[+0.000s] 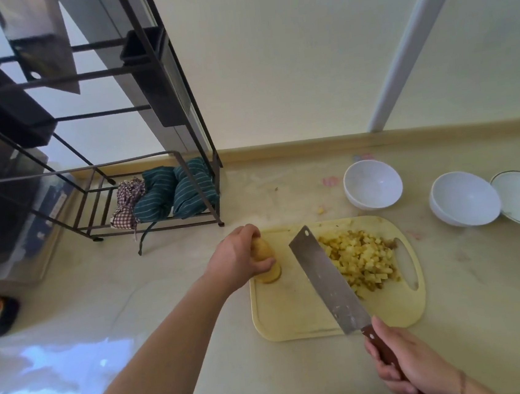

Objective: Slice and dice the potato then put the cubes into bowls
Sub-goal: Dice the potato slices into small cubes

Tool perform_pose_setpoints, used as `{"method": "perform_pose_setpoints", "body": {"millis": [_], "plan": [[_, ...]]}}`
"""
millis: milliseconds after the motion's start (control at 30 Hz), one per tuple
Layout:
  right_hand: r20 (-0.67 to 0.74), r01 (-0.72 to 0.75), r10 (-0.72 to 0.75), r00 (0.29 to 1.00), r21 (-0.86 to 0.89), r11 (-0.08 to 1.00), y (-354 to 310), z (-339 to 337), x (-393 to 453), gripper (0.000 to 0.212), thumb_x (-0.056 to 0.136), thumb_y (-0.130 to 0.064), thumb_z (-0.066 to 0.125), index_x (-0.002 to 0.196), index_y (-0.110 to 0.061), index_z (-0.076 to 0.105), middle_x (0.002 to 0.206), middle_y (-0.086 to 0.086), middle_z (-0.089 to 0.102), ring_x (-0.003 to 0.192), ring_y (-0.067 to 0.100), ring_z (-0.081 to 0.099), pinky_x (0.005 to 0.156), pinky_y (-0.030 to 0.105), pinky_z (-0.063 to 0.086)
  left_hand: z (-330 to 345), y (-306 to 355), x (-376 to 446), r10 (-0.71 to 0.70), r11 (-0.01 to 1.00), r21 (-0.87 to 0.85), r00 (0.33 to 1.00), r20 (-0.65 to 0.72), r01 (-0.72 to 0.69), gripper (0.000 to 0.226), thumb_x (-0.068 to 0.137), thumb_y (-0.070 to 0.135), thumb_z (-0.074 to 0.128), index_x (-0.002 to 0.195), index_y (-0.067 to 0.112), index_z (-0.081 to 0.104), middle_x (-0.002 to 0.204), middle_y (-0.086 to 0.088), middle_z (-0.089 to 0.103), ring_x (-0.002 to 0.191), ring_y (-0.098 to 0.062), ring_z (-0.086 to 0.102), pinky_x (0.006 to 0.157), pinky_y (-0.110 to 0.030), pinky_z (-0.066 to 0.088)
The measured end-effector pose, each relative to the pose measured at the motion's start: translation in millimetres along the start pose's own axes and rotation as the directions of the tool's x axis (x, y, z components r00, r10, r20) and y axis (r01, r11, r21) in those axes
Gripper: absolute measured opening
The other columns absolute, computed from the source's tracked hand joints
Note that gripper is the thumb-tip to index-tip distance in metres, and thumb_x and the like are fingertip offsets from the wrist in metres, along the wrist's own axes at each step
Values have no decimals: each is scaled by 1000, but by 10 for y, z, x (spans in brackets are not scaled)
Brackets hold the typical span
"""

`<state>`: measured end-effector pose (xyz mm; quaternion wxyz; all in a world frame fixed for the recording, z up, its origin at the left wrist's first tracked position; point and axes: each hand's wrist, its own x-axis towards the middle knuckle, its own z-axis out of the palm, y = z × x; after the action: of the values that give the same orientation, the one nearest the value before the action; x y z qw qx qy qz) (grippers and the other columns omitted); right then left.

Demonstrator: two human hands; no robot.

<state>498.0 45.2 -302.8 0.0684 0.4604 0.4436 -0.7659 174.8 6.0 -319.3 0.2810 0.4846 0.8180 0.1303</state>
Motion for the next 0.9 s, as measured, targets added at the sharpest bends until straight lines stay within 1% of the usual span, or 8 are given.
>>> {"method": "perform_pose_setpoints", "body": {"millis": [100,267,400,467,567,667,800,900], "plan": [[-2,25,-25,1000,97,995,26,-22,-53,75,64,-78,55,75,-5,44,52,10,29,35,8,25,37,16,22,72,159,175,-12,999,-50,999,-32,11,59,82,47,81,127,24,51,114,7,53,99,-15,54,81,-25,49],[-51,28,-16,999,240,970,68,-122,-147,92,36,-84,75,69,-4,45,52,9,27,36,6,25,39,14,21,269,219,323,104,983,155,994,-45,-96,62,88,57,71,136,23,52,129,2,55,118,-19,48,103,-34,40],[-67,58,-48,997,160,985,38,-127,-189,91,40,-88,70,69,-5,46,51,10,28,37,7,25,39,15,21,319,149,212,145,971,207,984,-104,-121,76,91,66,58,153,27,37,155,2,36,142,-22,31,118,-40,26],[-62,64,-58,996,101,993,29,-102,-191,86,44,-89,66,66,-8,48,51,10,29,38,8,25,40,16,20,347,77,56,113,980,180,977,-183,-80,84,88,70,59,155,26,34,157,2,33,144,-23,29,119,-42,25],[-46,70,-70,996,0,998,8,-63,-191,79,53,-89,59,65,-12,49,52,12,30,39,9,25,41,19,18,473,-41,-215,83,986,164,965,-249,-43,83,84,68,65,150,22,42,152,0,38,140,-23,33,117,-41,27],[-30,56,-58,998,-90,994,-58,-37,-187,73,63,-82,52,68,-10,46,54,13,31,38,11,23,39,18,18,648,-83,-332,68,991,130,968,-243,-37,69,88,58,67,142,18,53,145,-2,46,136,-24,36,114,-38,27],[-4,20,-22,1000,-194,981,-199,-48,-176,65,67,-79,51,67,-14,47,55,10,32,37,12,22,38,20,21,821,-41,-461,77,996,71,930,-359,-55,59,80,52,65,122,11,65,125,-8,59,118,-30,50,100,-45,47],[18,-12,18,1000,-280,960,-297,-95,-151,62,77,-77,49,67,-15,46,54,8,33,38,13,23,38,20,23,1107,35,-717,176,984,75,874,-452,-159,53,78,44,66,118,10,66,120,-7,61,111,-29,53,92,-46,55]]}}
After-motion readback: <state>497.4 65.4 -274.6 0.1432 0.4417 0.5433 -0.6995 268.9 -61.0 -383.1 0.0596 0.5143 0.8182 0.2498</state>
